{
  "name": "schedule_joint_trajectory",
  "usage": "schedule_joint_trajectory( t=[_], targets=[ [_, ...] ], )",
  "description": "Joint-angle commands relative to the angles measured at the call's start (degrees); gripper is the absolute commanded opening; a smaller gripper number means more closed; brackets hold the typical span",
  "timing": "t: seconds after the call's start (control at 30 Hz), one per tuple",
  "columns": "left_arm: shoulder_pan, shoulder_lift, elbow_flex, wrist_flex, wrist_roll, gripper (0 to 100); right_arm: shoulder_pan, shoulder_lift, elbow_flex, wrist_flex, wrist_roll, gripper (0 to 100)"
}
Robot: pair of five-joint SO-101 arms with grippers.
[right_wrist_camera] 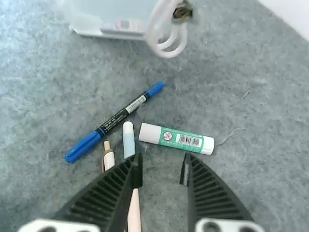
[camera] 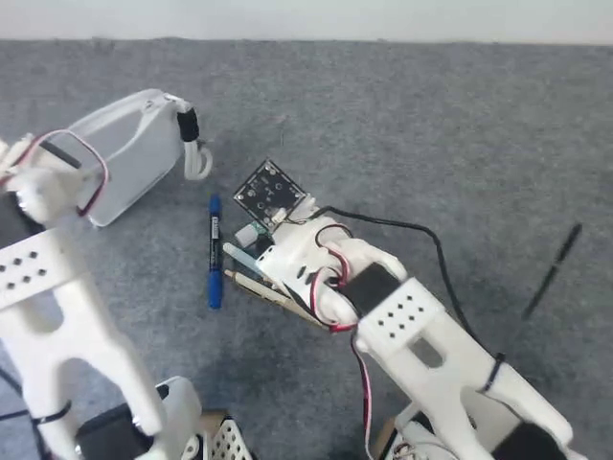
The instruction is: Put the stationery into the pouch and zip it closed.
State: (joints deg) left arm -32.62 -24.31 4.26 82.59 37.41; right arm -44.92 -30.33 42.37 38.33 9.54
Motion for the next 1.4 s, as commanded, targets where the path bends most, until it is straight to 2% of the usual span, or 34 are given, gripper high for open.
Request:
schedule_joint_trajectory(
  t=[0.0,0.3,0.7,1.13,1.37],
  targets=[
    [-0.35,-0.44,-3.65,-0.53,0.88,1,-0.57,1.89,-3.6,-3.3,-0.09,14.0],
    [-2.64,-0.44,-3.65,-0.53,0.88,1,-3.82,10.07,-4.48,-9.19,0.0,14.0],
    [-2.64,-0.44,-3.74,-0.53,0.88,1,-3.82,22.46,-14.59,-5.49,-0.09,14.0],
    [-9.85,-0.53,-5.14,-0.53,3.69,1,-4.79,23.25,-16.53,-4.79,-0.09,14.0],
    [-10.02,-0.44,-5.23,-0.62,3.69,1,-4.44,23.25,-27.34,11.12,-0.44,14.3]
  ],
)
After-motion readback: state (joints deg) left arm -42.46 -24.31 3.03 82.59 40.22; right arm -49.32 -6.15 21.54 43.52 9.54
